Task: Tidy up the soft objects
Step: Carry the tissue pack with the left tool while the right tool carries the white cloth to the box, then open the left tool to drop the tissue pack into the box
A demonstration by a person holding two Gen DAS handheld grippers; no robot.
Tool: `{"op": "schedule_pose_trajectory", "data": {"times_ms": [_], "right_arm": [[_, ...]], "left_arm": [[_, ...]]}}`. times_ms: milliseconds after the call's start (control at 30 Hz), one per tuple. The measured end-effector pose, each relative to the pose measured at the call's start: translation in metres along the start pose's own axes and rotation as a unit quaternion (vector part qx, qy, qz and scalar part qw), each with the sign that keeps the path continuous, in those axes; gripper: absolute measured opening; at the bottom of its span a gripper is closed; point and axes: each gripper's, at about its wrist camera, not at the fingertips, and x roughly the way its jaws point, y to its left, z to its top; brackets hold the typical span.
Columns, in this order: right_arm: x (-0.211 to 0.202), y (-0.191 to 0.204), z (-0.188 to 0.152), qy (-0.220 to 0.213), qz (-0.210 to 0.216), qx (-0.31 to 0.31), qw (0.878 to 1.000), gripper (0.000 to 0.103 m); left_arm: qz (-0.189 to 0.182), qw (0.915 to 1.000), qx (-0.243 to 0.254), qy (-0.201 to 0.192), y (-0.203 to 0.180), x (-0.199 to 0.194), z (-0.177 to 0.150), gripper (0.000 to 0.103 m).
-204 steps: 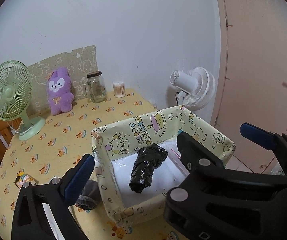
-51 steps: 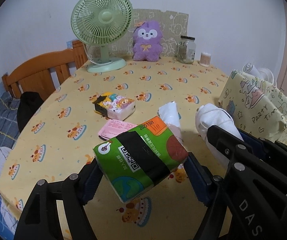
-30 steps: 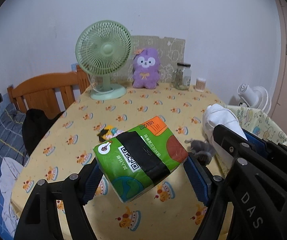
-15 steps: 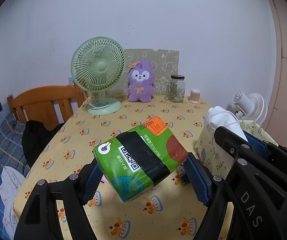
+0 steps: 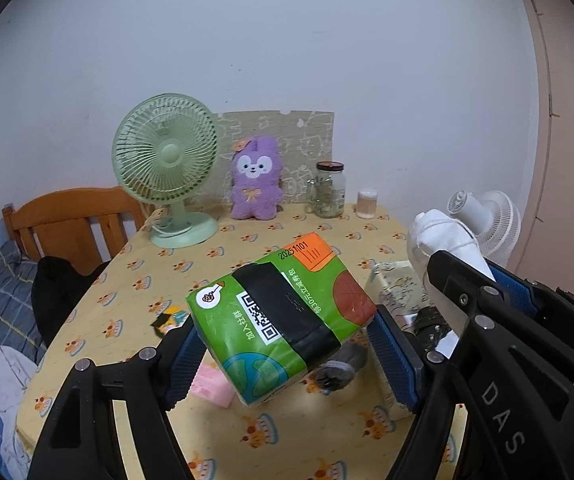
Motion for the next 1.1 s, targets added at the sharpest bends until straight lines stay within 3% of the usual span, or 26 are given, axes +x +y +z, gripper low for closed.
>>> {"op": "schedule_pose_trajectory", "data": {"times_ms": [667, 1100], "right_arm": [[0.005, -0.065, 0.01, -0.017, -0.05, 0.022, 0.998, 0.021], [0.02, -0.104, 0.005, -0.009, -0.075, 0.035, 0.997, 0.021]], "left_arm": [[-0.051, 0.9983, 0.028, 0.0, -0.063, 0.028, 0.016, 0.079], [-0.086, 0.9948, 0.046, 0.029, -0.101, 0.057, 0.016, 0.08]]}}
